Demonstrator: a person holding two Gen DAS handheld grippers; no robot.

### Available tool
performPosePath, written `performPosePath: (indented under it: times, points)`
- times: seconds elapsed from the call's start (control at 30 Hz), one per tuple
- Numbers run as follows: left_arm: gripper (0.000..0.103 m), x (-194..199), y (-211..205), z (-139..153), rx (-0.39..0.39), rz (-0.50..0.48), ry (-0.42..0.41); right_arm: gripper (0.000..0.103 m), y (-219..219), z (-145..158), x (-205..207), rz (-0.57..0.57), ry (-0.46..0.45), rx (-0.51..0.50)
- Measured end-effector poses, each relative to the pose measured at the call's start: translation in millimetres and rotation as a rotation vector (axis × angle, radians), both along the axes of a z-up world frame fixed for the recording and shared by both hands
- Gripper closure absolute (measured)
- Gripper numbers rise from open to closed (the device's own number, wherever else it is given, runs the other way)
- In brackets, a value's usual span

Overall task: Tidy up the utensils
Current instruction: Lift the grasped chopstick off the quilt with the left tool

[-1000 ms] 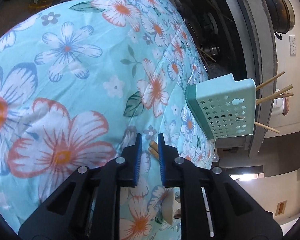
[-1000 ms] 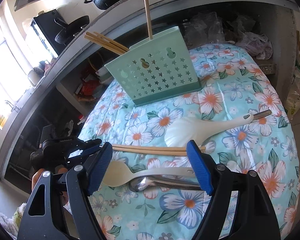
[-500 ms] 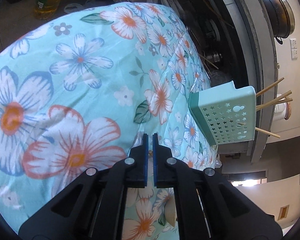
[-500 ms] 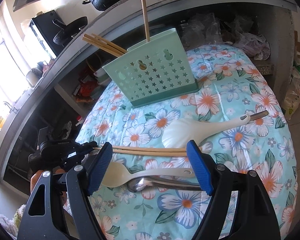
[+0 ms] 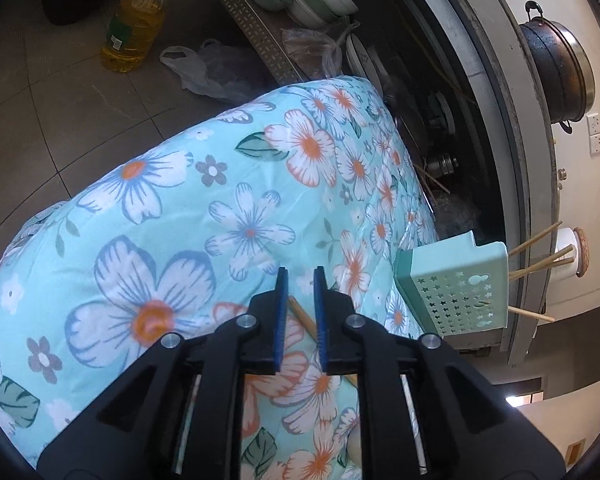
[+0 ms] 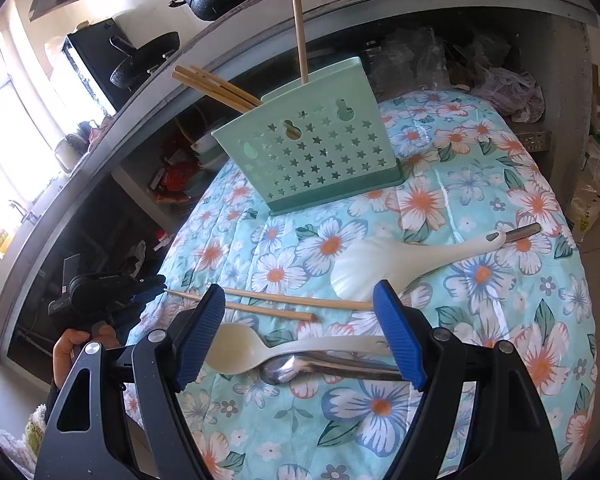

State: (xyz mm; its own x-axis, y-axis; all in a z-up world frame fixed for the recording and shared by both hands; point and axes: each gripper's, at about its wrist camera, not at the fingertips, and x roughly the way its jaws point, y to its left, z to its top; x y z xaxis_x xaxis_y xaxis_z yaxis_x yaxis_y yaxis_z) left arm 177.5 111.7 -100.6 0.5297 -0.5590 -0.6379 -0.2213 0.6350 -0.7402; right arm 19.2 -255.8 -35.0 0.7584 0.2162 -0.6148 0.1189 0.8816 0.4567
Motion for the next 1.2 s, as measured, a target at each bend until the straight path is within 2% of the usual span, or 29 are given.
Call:
performPosePath:
  times: [0.13, 0.3, 0.6, 0.77, 1.07, 1.2]
  points:
    - [0.081, -12, -12, 6, 0.002, -0.052, -0.011, 0.029, 2, 2, 1, 0.011, -0.005, 0.007]
    - [0.081, -18, -30, -9, -0.090, -0.107, 0.064, 0.029, 6, 4, 1, 0.021, -0.011, 0.008]
    - [0.082, 2, -38, -38, -0.215, -0.065, 0.151, 0.028, 7, 3, 0, 0.018, -0.006, 0.014]
    - [0.094, 10, -38, -46, -0.244, -0.028, 0.188, 0.028, 10, 2, 1, 0.027, -0.004, 0.019]
    - [0.096, 7, -34, -47, -0.271, -0.003, 0.172, 0.029, 10, 0, 2, 0.031, -0.003, 0.026]
    - [0.097, 5, -30, -46, -0.309, 0.002, 0.162, 0.029, 9, 0, 3, 0.032, -0.002, 0.025]
